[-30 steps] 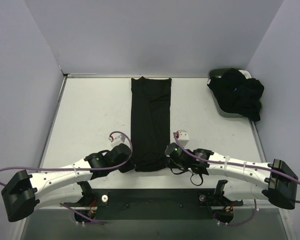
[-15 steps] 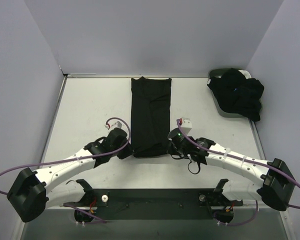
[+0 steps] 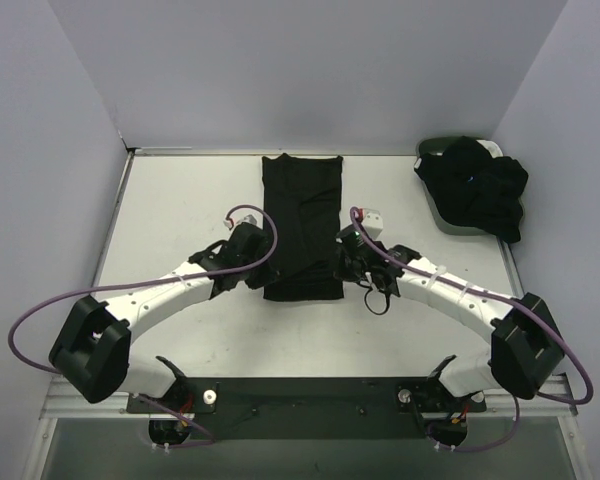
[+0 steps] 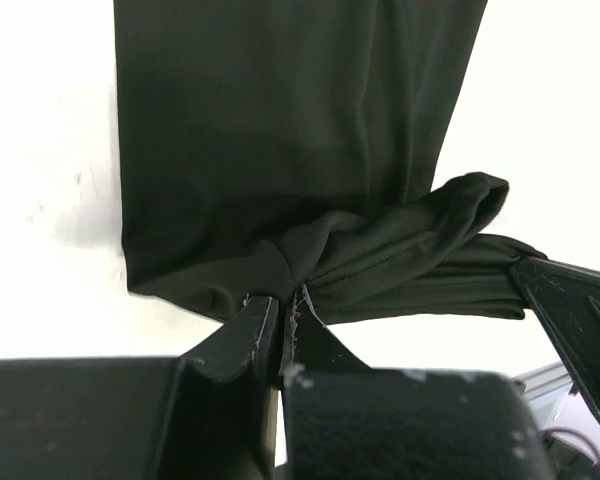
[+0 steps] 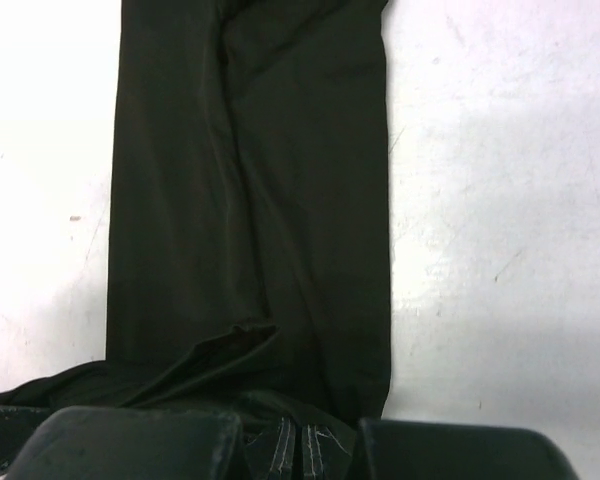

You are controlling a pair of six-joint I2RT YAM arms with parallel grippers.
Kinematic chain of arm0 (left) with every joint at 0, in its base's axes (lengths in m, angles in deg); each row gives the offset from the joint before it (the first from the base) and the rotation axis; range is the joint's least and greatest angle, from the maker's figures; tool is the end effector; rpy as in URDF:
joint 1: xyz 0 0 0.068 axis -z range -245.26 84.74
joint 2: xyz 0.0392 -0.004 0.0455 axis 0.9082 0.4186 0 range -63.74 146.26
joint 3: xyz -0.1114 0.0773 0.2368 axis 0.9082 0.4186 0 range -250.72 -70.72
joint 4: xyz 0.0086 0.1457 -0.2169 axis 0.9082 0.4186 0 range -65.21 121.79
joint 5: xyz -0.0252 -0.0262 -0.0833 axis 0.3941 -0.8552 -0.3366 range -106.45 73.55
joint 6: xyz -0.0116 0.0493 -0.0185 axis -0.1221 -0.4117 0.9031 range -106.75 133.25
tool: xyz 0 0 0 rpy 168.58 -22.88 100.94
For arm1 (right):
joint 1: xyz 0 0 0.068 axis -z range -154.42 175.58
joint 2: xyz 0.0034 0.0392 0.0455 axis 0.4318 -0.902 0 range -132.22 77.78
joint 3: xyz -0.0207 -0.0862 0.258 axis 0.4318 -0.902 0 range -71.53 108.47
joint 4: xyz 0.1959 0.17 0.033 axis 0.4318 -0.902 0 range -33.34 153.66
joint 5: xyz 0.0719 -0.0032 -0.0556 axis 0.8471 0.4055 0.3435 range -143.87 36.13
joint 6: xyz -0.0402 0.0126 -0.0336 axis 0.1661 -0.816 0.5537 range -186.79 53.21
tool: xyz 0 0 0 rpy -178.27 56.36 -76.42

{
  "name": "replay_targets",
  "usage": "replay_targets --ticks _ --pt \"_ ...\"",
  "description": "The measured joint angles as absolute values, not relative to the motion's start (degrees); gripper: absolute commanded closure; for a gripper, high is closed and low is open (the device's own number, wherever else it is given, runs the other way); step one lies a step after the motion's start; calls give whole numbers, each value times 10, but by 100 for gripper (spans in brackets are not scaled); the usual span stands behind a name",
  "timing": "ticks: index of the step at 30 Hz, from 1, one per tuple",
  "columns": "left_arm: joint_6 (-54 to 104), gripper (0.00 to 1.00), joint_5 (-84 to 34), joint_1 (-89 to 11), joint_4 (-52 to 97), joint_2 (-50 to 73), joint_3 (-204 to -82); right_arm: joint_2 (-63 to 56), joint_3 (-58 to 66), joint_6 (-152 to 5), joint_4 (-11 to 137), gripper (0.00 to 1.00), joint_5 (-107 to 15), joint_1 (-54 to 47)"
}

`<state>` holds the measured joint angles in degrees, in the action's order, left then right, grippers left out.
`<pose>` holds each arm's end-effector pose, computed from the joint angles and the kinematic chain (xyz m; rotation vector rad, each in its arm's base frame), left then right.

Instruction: Fold and stack the t-shirts

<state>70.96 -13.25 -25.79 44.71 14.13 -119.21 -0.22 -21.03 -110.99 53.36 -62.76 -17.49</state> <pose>0.2166 -0.1757 0.2208 -0.4307 2.5159 -0.6628 0.2204 0.1983 0.2449 0.1104 2.3012 0.6488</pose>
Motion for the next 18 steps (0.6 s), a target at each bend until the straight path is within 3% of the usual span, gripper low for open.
replay_targets --ticks 18 --pt "667 100 -186 -358 432 265 -1304 -158 -62 -1069 549 100 -553 -81"
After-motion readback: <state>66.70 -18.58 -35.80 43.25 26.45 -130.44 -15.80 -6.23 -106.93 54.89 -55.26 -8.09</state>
